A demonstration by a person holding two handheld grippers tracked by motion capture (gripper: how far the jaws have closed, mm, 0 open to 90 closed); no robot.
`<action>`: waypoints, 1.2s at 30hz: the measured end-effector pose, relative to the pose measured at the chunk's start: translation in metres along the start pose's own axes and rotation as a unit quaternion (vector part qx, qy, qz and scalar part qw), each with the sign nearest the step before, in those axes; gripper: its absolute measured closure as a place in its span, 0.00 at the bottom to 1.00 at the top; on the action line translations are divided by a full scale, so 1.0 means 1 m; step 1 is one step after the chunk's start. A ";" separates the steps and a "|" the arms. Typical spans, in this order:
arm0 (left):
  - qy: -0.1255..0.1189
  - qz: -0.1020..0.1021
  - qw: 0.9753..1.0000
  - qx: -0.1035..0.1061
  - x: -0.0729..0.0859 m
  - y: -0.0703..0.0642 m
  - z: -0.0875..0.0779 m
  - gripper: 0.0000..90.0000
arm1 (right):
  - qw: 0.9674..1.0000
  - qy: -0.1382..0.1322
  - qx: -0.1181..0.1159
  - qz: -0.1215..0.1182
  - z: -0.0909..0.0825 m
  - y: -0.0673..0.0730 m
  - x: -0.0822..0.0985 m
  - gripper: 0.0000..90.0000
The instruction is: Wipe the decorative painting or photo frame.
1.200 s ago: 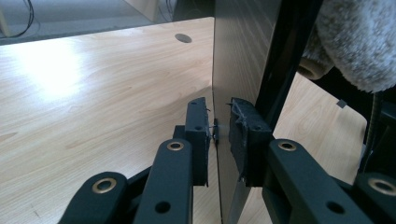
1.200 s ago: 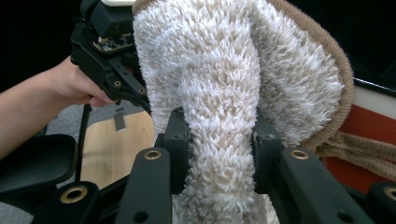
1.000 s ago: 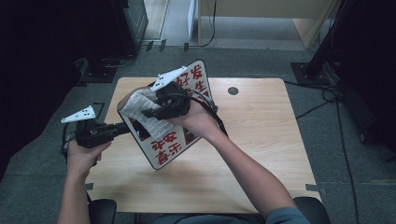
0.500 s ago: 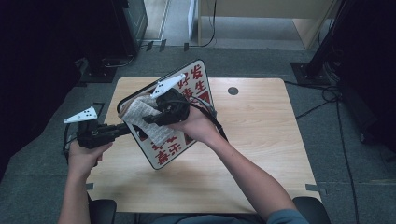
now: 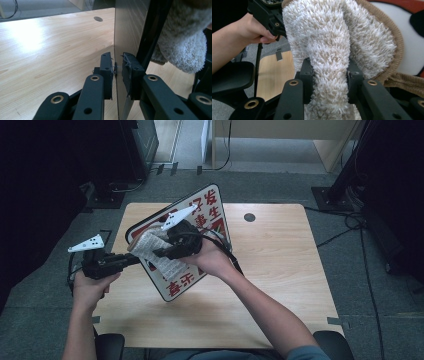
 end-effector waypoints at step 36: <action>0.002 0.001 1.000 0.000 0.000 0.000 0.001 0.88 | 1.000 0.020 -0.021 0.009 0.019 0.001 0.037 0.75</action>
Point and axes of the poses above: each handheld gripper's, and its own axes: z roughly forward along the jaws, x roughly out of its underside, y roughly to its left, the point moved 2 cm from there along z, roughly forward along the jaws, and after that the axes turned 7 degrees about -x, right-handed, at the moved point
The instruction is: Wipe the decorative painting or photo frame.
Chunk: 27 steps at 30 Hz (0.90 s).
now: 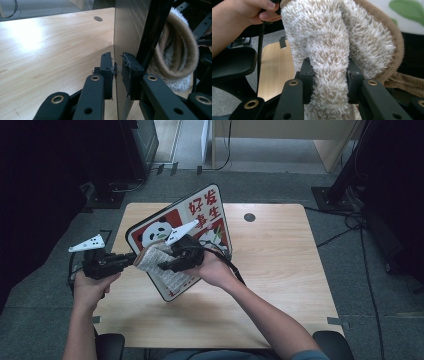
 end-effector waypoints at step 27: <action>0.004 0.001 1.000 0.001 0.001 -0.001 0.002 0.88 | 1.000 0.010 -0.019 0.020 0.018 -0.001 0.034 0.75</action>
Point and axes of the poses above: each handheld gripper's, and its own axes: z roughly forward along the jaws, x roughly out of its underside, y roughly to its left, the point moved 2 cm from there along z, roughly forward along the jaws, and after that the axes turned 7 degrees about -x, right-handed, at the moved point
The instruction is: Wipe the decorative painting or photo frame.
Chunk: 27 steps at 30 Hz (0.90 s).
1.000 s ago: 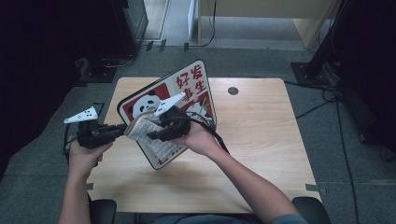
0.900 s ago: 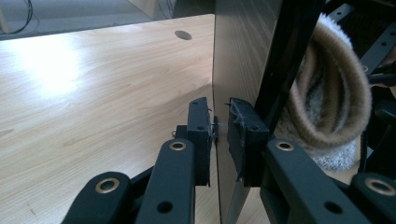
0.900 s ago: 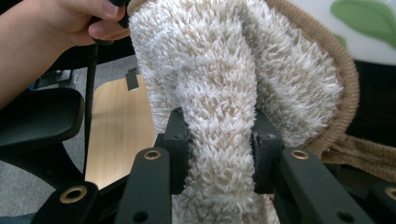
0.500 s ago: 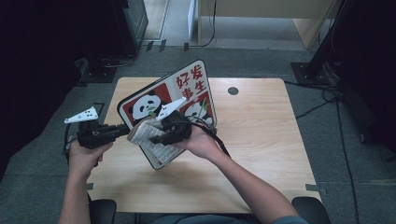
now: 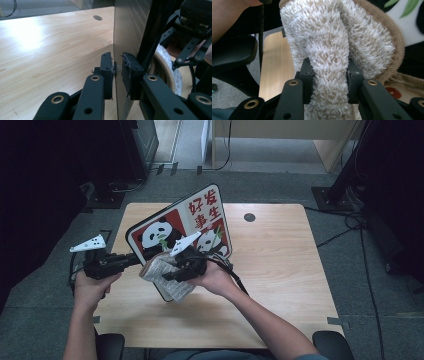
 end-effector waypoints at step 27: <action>0.000 -0.001 1.000 -0.002 0.002 -0.001 0.001 0.88 | 1.000 -0.012 -0.023 0.003 0.020 -0.007 0.045 0.75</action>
Point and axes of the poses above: each handheld gripper's, and its own axes: z roughly forward along the jaws, x roughly out of its underside, y roughly to its left, the point moved 2 cm from there along z, roughly forward along the jaws, and after that the axes turned 7 degrees about -x, right-handed, at the moved point
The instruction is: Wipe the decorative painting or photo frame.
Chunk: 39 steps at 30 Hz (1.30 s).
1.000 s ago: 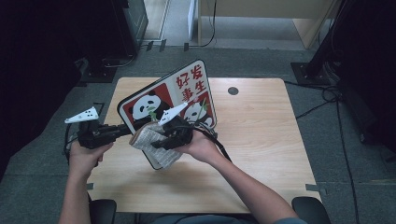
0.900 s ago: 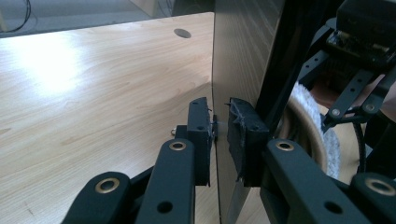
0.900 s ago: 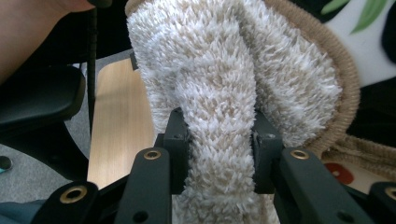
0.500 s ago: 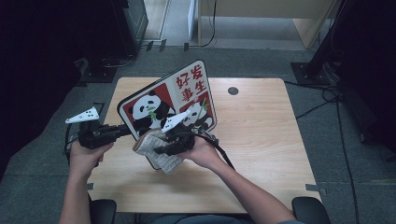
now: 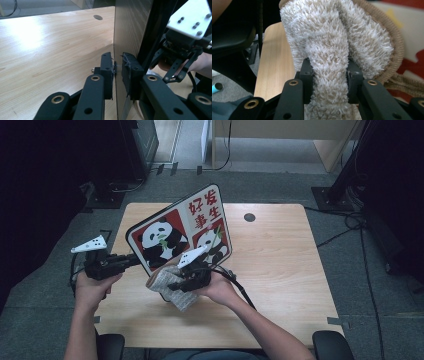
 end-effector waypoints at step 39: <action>-0.004 -0.006 1.000 0.006 0.001 0.002 0.001 0.86 | 0.999 0.034 -0.008 0.028 0.012 0.001 0.029 0.75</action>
Point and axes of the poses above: each handheld gripper's, and its own axes: z roughly forward along the jaws, x roughly out of its underside, y roughly to its left, the point moved 2 cm from there along z, roughly forward along the jaws, and after that the axes turned 7 degrees about -x, right-handed, at the moved point
